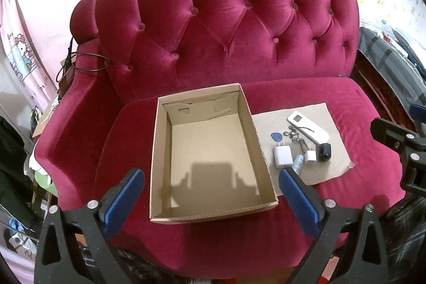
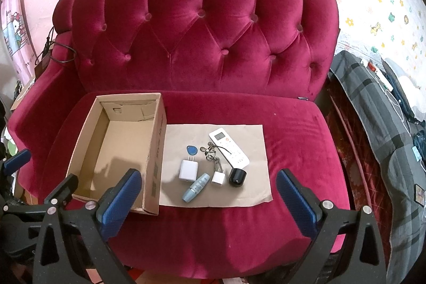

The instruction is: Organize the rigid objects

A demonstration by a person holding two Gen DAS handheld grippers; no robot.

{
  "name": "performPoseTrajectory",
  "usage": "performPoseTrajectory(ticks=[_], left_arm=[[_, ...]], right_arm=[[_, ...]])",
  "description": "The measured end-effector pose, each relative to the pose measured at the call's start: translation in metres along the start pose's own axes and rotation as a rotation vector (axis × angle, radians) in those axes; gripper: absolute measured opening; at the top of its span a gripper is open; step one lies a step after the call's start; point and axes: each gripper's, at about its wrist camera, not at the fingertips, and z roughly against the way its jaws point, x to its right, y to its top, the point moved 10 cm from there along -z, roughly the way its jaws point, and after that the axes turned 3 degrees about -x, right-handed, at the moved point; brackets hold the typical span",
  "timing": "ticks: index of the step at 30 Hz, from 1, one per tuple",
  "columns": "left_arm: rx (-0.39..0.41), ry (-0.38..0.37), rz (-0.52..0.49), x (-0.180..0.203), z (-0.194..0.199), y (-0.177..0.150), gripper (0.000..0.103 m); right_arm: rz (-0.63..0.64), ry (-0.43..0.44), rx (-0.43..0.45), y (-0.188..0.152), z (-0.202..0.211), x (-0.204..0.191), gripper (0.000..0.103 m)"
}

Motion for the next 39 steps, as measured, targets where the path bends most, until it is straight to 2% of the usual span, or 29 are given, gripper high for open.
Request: performPoseTrajectory(ticks=[13,20,25,30,39], left_arm=[[-0.010,-0.028,-0.009,-0.008,-0.011,0.003,0.103],[-0.027,-0.053,-0.013,-0.019,-0.031,0.008,0.103],[-0.040,-0.061,-0.009,-0.034,-0.054,0.015,0.103],[-0.094,-0.037,0.005,-0.057,-0.091,0.014,0.103],[-0.185,0.008,0.023,-0.091,-0.158,0.007,0.103]], right_arm=[[0.007,0.002,0.012,0.009,-0.010,0.001,0.103],[0.004,-0.004,-0.002,0.016,-0.028,0.008,0.103],[0.022,-0.030,0.007,0.022,-0.044,0.016,0.103],[0.030,-0.026,0.002,0.025,-0.062,0.018,0.103],[0.006,-0.009,-0.065,0.014,-0.105,0.021,0.103]])
